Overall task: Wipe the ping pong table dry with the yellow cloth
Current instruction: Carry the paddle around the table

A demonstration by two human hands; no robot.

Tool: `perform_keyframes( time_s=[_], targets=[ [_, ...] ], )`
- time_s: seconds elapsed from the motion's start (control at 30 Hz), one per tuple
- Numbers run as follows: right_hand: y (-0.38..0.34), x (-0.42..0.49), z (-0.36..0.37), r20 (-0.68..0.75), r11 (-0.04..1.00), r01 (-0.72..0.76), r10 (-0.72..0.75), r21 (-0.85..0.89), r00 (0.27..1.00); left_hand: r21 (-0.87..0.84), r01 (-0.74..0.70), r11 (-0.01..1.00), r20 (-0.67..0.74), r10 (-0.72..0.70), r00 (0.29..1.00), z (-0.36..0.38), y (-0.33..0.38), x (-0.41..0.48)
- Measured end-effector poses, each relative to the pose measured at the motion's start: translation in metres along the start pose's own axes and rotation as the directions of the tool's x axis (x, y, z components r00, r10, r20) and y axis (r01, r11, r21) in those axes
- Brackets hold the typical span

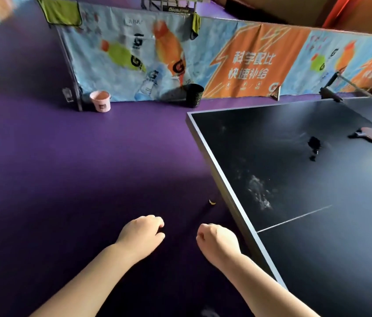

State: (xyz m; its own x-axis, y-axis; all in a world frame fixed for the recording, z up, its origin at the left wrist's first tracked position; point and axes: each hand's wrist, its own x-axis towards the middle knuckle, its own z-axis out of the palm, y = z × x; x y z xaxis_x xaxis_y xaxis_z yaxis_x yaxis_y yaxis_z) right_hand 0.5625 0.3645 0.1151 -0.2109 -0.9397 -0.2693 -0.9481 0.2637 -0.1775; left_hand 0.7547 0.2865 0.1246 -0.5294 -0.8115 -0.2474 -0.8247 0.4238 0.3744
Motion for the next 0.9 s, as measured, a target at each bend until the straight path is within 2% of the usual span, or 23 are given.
perform_keyframes(
  time_s=[0.37,0.57,0.77,0.9],
  targets=[
    [-0.067,0.221,-0.006,0.123,0.996,0.088,-0.084,-0.027,0.989,0.149,0.144,0.978,0.015,-0.147,0.989,-0.062,-0.130,0.160],
    [-0.100,0.375,-0.057,0.128,0.992,0.126,-0.122,-0.024,0.984,0.274,0.194,0.942,-0.034,-0.192,0.981,-0.135,-0.182,0.282],
    [-0.140,0.495,-0.102,0.134,0.993,0.119,-0.117,-0.006,0.984,0.231,0.236,0.944,-0.064,-0.227,0.972,-0.188,-0.239,0.369],
    [-0.164,0.573,-0.114,0.118,0.996,0.089,-0.087,-0.008,0.989,0.246,0.209,0.946,-0.064,-0.199,0.978,-0.219,-0.285,0.441]
  ],
)
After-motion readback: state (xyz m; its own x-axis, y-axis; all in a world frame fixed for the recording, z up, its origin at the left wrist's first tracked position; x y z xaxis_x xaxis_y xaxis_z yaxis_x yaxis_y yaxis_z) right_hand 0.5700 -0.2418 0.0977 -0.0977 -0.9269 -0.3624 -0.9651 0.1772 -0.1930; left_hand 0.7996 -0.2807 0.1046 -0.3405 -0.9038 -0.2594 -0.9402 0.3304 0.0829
